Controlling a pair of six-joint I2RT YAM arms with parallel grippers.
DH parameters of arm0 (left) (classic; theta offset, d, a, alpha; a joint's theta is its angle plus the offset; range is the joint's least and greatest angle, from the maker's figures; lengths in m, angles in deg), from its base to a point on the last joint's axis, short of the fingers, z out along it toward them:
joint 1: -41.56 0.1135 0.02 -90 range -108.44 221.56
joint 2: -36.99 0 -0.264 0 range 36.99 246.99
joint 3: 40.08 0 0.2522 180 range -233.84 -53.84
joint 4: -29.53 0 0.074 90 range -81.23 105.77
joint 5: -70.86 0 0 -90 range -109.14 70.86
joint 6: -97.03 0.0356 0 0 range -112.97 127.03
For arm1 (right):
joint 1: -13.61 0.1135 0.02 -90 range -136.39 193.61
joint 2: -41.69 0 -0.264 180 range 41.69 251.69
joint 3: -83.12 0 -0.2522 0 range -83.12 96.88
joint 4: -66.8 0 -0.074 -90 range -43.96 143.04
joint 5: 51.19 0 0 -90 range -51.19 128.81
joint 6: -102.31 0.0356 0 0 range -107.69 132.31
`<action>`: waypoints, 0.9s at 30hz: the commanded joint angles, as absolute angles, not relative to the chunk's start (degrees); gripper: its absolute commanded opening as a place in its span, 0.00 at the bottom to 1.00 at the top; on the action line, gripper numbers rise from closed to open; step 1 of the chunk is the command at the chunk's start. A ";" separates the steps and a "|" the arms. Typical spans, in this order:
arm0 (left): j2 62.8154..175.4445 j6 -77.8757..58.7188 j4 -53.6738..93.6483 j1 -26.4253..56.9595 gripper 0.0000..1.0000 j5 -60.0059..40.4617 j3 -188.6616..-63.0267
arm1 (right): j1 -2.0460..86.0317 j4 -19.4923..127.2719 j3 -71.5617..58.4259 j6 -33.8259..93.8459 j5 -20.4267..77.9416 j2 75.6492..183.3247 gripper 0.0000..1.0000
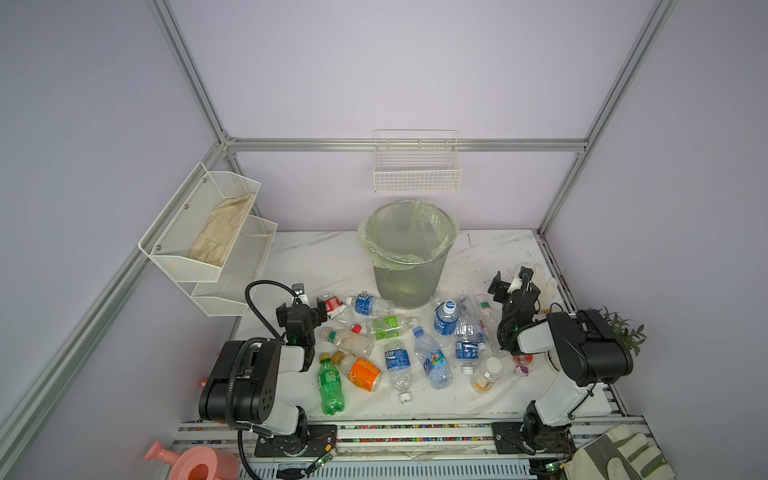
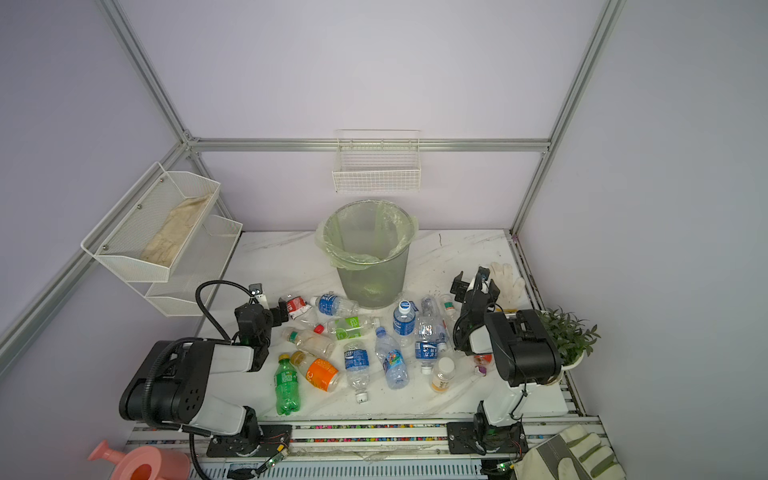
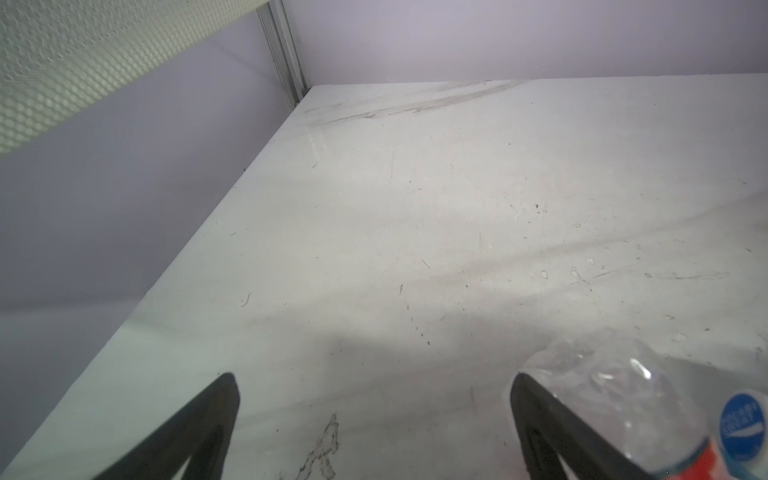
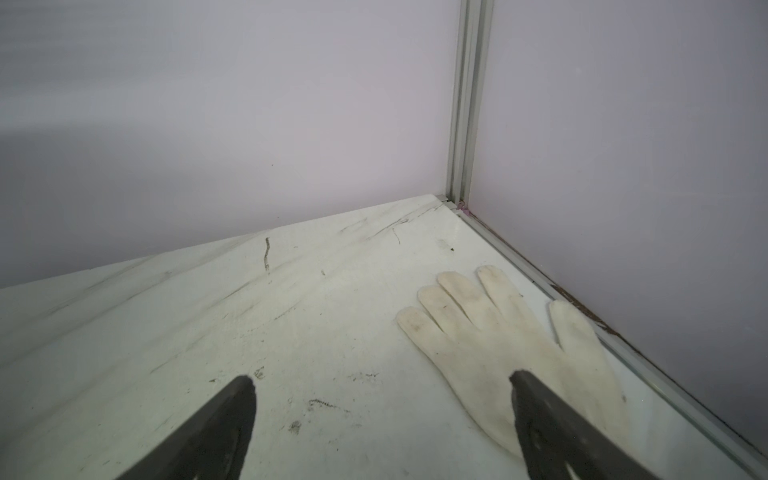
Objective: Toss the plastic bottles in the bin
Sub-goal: 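Raise both arms and swing the grippers toward the bottles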
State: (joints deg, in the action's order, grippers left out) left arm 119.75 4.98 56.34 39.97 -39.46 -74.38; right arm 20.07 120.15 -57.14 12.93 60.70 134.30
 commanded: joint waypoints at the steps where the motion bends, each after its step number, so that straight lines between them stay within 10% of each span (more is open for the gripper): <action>1: 112.39 5.88 44.68 39.63 1.00 -41.58 -85.59 | 20.38 111.24 -53.17 12.33 61.79 121.25 0.97; 8: 100.81 -7.20 8.02 39.59 1.00 -39.94 -102.71 | 20.26 64.46 -39.54 44.70 57.24 102.21 0.97; 13: 96.90 -10.89 -8.57 39.47 1.00 -24.01 -109.11 | 20.42 56.34 -38.60 38.36 39.93 96.42 0.97; 27: 72.96 -11.01 -28.31 34.34 1.00 -15.01 -105.19 | 22.98 28.33 -34.17 38.56 32.99 87.84 0.96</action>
State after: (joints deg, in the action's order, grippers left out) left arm 74.79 -10.45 -21.64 34.66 -19.22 -105.37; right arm 21.60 36.44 -35.40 37.13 35.04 88.78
